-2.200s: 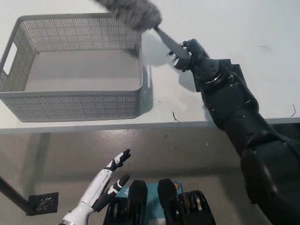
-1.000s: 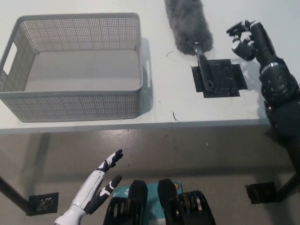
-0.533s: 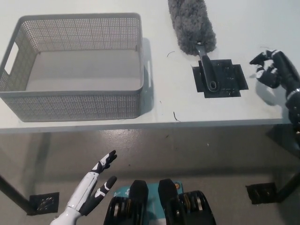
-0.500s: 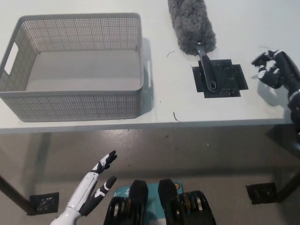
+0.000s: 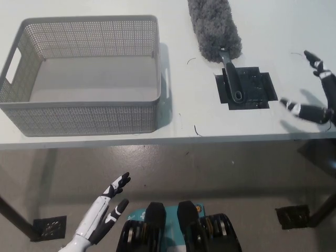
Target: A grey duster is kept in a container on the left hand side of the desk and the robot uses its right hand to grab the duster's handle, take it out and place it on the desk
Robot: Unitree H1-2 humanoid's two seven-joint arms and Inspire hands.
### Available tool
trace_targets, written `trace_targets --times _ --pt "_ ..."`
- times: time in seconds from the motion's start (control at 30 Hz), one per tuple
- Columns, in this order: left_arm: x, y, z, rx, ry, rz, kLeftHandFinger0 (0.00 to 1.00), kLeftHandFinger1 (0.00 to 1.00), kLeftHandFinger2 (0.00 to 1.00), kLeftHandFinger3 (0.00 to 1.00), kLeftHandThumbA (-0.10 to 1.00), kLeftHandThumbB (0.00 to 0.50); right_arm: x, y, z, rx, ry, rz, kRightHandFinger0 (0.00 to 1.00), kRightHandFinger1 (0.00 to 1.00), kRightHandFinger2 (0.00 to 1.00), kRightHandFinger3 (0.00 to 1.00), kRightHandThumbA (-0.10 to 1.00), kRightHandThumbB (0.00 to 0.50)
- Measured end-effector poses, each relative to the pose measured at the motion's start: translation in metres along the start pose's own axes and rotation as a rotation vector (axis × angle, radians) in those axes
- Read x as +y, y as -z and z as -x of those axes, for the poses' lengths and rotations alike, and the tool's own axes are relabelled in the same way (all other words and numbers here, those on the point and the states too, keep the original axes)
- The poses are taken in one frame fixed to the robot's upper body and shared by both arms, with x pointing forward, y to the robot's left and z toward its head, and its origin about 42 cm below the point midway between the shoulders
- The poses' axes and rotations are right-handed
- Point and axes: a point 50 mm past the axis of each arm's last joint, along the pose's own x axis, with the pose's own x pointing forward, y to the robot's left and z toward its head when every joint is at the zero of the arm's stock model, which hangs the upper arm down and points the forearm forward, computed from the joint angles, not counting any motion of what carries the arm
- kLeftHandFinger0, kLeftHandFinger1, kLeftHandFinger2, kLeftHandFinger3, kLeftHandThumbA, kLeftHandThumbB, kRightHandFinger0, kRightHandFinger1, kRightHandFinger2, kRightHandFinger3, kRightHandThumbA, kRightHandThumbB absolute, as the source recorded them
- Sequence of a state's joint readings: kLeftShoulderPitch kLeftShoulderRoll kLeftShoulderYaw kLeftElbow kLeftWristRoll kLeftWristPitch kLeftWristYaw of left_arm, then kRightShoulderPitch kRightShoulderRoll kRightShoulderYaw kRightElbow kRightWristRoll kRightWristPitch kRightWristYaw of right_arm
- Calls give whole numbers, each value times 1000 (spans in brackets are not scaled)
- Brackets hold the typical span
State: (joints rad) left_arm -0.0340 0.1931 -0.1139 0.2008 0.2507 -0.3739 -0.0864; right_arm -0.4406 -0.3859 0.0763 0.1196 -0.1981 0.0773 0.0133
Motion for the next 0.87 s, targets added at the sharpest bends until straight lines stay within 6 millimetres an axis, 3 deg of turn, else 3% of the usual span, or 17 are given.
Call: trace_targets --times 0.03,0.07,0.1,0.2,0.23,0.27,0.3,0.33,0.37,0.4,0.43,0.47,0.5,0.67,0.7,0.77,0.87 --pt "0 1 0 2 0 1 1000 1000 1000 1000 994 158 2 -2 8 -13 -2 -9 1000 1000 1000 1000 1000 500" --pt "-1 1 1 5 1 2 1000 1000 1000 1000 993 166 4 -2 18 -21 -5 -17 1000 1000 1000 1000 1000 446" --pt "-1 2 1 7 2 2 1000 1000 1000 1000 1000 157 6 -1 24 -19 -8 -22 1000 1000 1000 1000 991 324" --pt "-2 4 3 17 4 5 1000 1000 1000 1000 1000 162 15 -1 51 -35 -19 -47 1000 1000 1000 1000 1000 328" --pt "-3 6 5 24 5 8 1000 1000 1000 1000 1000 162 28 -4 71 -46 -34 -73 1000 1000 1000 1000 1000 346" --pt "-4 6 5 27 6 9 1000 1000 1000 1000 1000 162 35 -6 81 -51 -43 -90 1000 1000 1000 1000 1000 281" --pt "-5 7 5 29 6 11 1000 1000 1000 1000 1000 160 49 -8 99 -49 -63 -120 1000 1000 1000 1000 1000 153" --pt "-6 7 5 31 7 13 1000 1000 1000 1000 1000 158 56 -9 110 -49 -72 -138 1000 1000 1000 1000 1000 171" --pt "-6 7 6 32 7 14 1000 1000 1000 1000 1000 157 65 -11 122 -45 -87 -159 1000 1000 1000 1000 1000 335" --pt "-7 8 6 37 8 16 1000 1000 1000 1000 1000 150 83 -18 148 -42 -111 -209 1000 1000 1000 1000 1000 352" --pt "-7 9 6 38 8 17 1000 1000 1000 1000 1000 150 89 -21 157 -43 -119 -229 1000 1000 1000 1000 1000 211" --pt "-8 10 7 43 10 18 1000 1000 1000 1000 1000 150 99 -29 177 -46 -137 -265 939 1000 1000 1000 1000 179" --pt "-8 11 7 45 10 19 1000 1000 1000 1000 1000 153 103 -33 186 -47 -144 -282 902 997 1000 1000 1000 236" --pt "-10 14 9 60 13 23 1000 1000 1000 1000 1000 147 115 -66 237 -100 -125 -374 952 996 1000 1000 1000 222" --pt "-11 15 10 62 13 25 1000 1000 1000 1000 1000 148 117 -69 242 -110 -116 -379 941 975 1000 1000 1000 217" --pt "-12 15 10 64 13 27 1000 1000 1000 1000 1000 158 120 -68 243 -117 -96 -373 901 930 1000 1000 1000 120" --pt "-12 15 10 64 13 29 1000 1000 1000 1000 1000 160 125 -61 241 -113 -64 -367 877 929 1000 1000 923 139"
